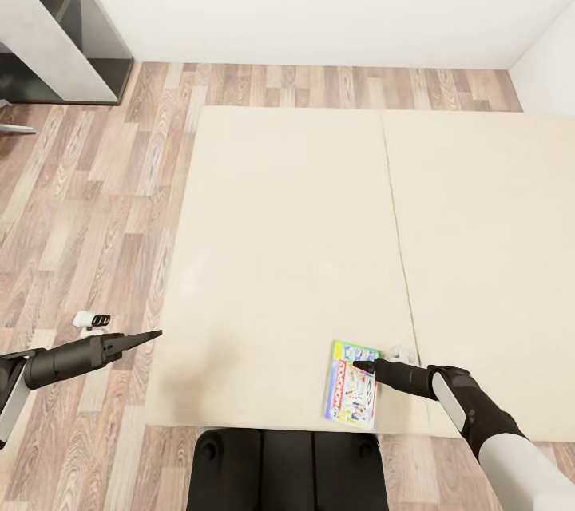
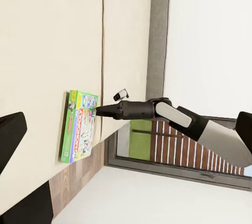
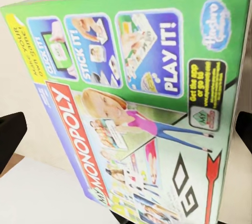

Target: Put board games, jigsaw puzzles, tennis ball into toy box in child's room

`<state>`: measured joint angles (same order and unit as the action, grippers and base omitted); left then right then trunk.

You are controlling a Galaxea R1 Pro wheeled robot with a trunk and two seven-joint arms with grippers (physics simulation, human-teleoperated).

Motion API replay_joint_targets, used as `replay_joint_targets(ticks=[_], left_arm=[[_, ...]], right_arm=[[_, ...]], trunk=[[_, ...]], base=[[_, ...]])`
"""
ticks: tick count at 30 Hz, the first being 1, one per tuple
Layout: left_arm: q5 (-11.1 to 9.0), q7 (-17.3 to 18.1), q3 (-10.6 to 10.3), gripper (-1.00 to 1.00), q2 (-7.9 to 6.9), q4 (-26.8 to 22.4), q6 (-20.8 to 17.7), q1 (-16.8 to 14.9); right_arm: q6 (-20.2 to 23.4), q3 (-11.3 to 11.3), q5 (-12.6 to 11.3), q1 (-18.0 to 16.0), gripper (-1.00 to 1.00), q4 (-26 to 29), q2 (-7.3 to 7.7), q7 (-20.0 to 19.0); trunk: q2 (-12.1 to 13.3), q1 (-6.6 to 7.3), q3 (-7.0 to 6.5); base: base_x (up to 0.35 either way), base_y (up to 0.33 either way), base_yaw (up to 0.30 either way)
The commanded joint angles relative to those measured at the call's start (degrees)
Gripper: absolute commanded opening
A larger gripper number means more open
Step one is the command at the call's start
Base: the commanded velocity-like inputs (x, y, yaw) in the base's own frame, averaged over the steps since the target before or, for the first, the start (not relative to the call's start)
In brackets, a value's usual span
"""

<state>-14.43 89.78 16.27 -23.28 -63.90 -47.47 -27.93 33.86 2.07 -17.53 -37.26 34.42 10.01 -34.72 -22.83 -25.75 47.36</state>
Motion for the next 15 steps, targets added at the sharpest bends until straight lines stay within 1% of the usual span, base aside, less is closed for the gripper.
replay_joint_targets(ticks=[1, 6, 15], left_arm=[[0.0, 0.2, 0.0, 1.00, -0.02, 0.0, -0.6, 0.0], [0.0, 0.2, 0.0, 1.00, -0.01, 0.0, -0.6, 0.0], [0.0, 0.2, 0.0, 1.00, -0.01, 0.0, -0.6, 0.0]], right_arm=[[0.4, 0.2, -0.2, 0.0, 1.00, 0.0, -0.01, -0.1], [0.4, 0.2, -0.2, 0.0, 1.00, 0.0, -0.01, -0.1], [0.5, 0.2, -0.2, 0.0, 1.00, 0.0, 0.01, -0.1]], trunk=[[-0.1, -0.03, 0.06], [-0.1, -0.03, 0.06], [-0.1, -0.03, 0.06]], base=[[0.000, 0.054, 0.000], [0.000, 0.052, 0.000], [0.000, 0.009, 0.000]])
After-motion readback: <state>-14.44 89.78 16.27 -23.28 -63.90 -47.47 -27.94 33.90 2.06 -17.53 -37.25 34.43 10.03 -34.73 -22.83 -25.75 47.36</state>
